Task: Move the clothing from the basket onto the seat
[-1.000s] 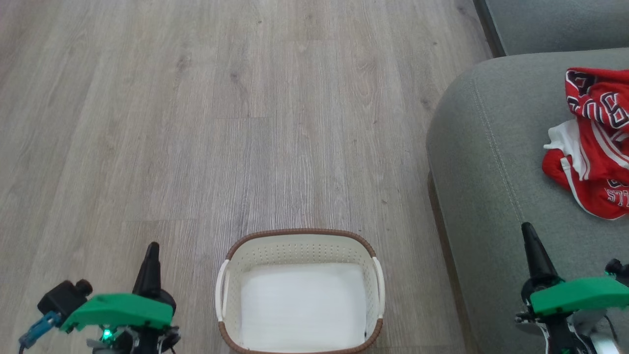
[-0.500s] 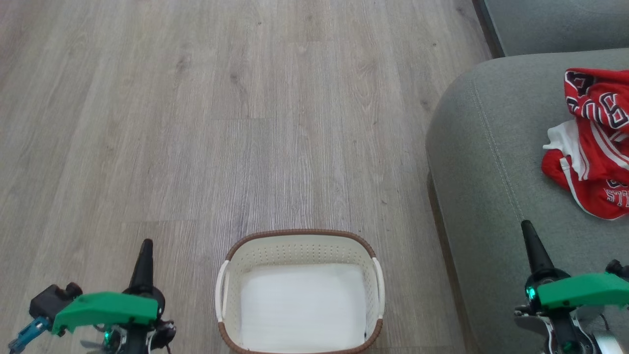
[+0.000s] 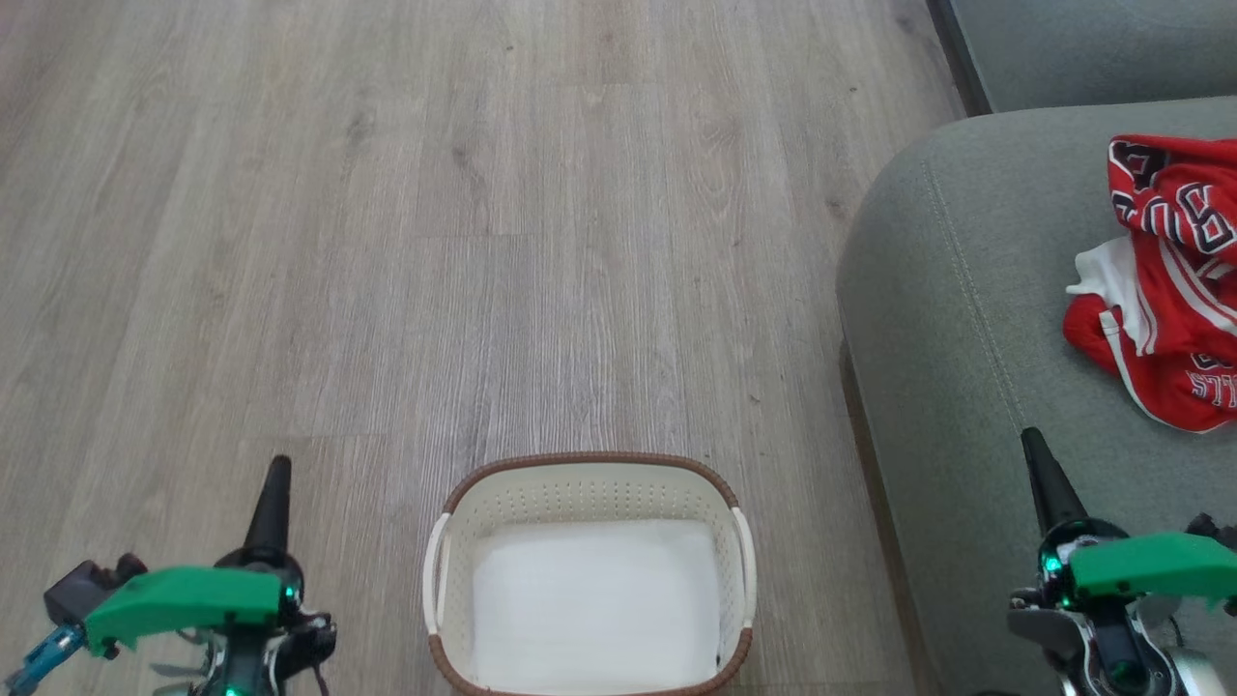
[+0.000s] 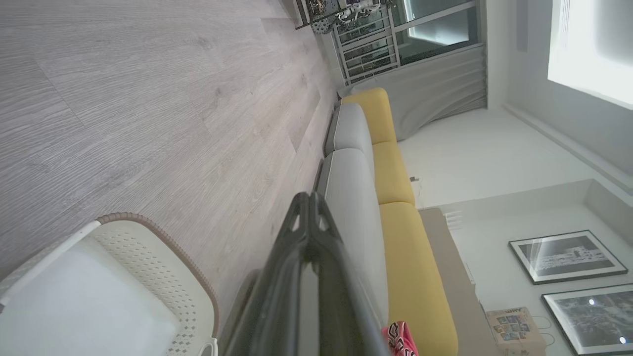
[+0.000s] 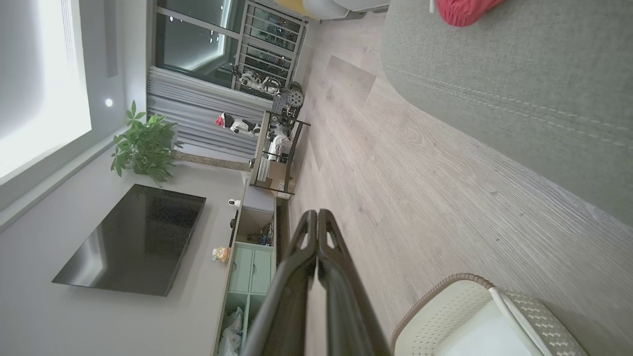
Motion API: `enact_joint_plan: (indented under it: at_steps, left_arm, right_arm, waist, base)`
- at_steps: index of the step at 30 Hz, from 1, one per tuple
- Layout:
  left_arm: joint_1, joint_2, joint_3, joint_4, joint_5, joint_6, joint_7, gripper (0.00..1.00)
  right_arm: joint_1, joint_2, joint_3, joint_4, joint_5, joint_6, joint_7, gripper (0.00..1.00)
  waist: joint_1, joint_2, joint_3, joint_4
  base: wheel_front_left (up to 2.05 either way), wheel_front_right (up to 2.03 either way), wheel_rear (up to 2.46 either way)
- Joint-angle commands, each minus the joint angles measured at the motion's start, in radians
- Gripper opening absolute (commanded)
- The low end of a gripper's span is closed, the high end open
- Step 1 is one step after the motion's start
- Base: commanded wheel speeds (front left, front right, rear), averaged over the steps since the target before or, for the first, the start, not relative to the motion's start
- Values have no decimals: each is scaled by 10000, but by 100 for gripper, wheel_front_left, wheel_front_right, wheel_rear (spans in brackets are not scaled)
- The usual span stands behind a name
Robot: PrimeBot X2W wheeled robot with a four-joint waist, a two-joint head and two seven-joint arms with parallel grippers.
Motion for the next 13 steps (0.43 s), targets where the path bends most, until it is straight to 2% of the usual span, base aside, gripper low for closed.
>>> enact_joint_plan:
  at_steps: [1,13]
  left_arm:
    - [-506,41,326,-362,-246,-100,67,0]
    - [-600,38,550,-415,-1652,-212,412,0]
  right_arm:
    - [-564,-31,59,-279,201,-1,101,0]
    - [-734,184,-147,-138,1275,-2,457,0]
  waist:
    - [0,0,-2,0]
    - [0,0,-24,-7]
  base:
    - [0,0,0]
    - [0,0,0]
